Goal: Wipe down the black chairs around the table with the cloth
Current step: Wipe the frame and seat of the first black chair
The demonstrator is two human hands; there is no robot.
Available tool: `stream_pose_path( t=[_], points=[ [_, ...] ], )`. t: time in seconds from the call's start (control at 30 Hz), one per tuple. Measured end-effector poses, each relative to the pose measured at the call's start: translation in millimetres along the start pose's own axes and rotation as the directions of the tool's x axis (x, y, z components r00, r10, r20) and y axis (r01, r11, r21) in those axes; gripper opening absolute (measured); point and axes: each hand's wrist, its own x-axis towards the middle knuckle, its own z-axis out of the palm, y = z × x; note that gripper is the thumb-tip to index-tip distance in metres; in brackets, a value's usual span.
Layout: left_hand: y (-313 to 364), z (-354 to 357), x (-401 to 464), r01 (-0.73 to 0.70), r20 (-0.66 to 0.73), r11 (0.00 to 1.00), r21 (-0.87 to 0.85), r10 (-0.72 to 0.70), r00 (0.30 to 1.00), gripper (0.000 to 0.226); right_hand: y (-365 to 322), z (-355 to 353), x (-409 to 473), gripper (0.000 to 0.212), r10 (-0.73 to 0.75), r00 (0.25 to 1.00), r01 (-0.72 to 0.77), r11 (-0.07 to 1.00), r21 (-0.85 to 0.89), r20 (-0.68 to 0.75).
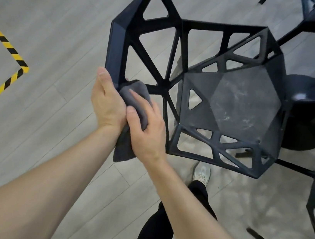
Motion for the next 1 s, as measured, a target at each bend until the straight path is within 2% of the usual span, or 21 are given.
stream_pose_path(
  t=[0.1,0.2,0.27,0.33,0.4,0.47,0.53,0.57,0.63,0.7,0.87,0.93,1.0],
  points=[
    [7,0,-8,-0.002,-0.001,1.0,0.007,0.002,1.0,0.082,37,-28,-23,0.03,0.012,0.999,-0.012,1.0,-0.025,0.031],
    [12,-1,-13,0.037,0.01,0.999,0.02,-0.037,0.999,0.089,70,-54,-45,0.022,0.239,0.97,-0.24,0.97,-0.032,-0.04],
    [16,0,-13,0.037,0.004,0.999,0.021,-0.037,0.999,0.082,59,-45,-27,0.025,0.326,0.942,-0.325,0.945,0.016,-0.08],
    [15,0,-13,0.017,-0.004,0.999,0.034,-0.016,1.0,0.071,31,-25,-3,0.028,0.232,0.969,-0.227,0.972,0.065,-0.08],
    [13,0,-11,0.009,-0.012,1.0,0.001,-0.009,1.0,0.072,15,-13,7,0.029,0.071,0.997,-0.071,0.995,0.074,-0.003],
    [11,0,-10,0.024,-0.007,0.999,0.028,-0.024,1.0,0.072,28,-24,-1,0.028,0.08,0.995,-0.082,0.996,0.04,0.059],
    [13,0,-12,0.029,-0.01,0.999,0.041,-0.029,1.0,0.069,53,-54,-22,0.025,0.171,0.981,-0.165,0.984,-0.069,0.09],
    [15,0,-14,0.033,-0.014,0.999,0.041,-0.033,0.999,0.072,66,-73,-28,0.023,0.24,0.969,-0.232,0.966,-0.117,0.059],
    [15,1,-14,0.038,-0.016,0.999,0.037,-0.038,0.999,0.072,83,-103,-23,0.02,0.353,0.93,-0.365,0.921,-0.134,-0.102],
    [13,0,-13,0.041,-0.008,0.998,0.045,-0.04,0.999,0.065,86,-109,-8,0.016,0.412,0.877,-0.436,0.899,-0.046,-0.248],
    [11,0,-12,0.022,-0.037,0.996,0.084,-0.019,0.999,0.05,66,-39,-33,0.027,0.171,0.985,-0.171,0.985,-0.025,-0.012],
    [11,1,-13,0.03,-0.038,0.994,0.107,-0.026,0.999,0.05,79,-52,-46,0.028,0.126,0.992,-0.124,0.99,-0.072,0.016],
    [11,1,-12,0.025,-0.041,0.994,0.11,-0.02,0.999,0.05,93,-76,-43,0.031,0.059,0.991,-0.033,0.978,-0.206,0.12]
  ],
)
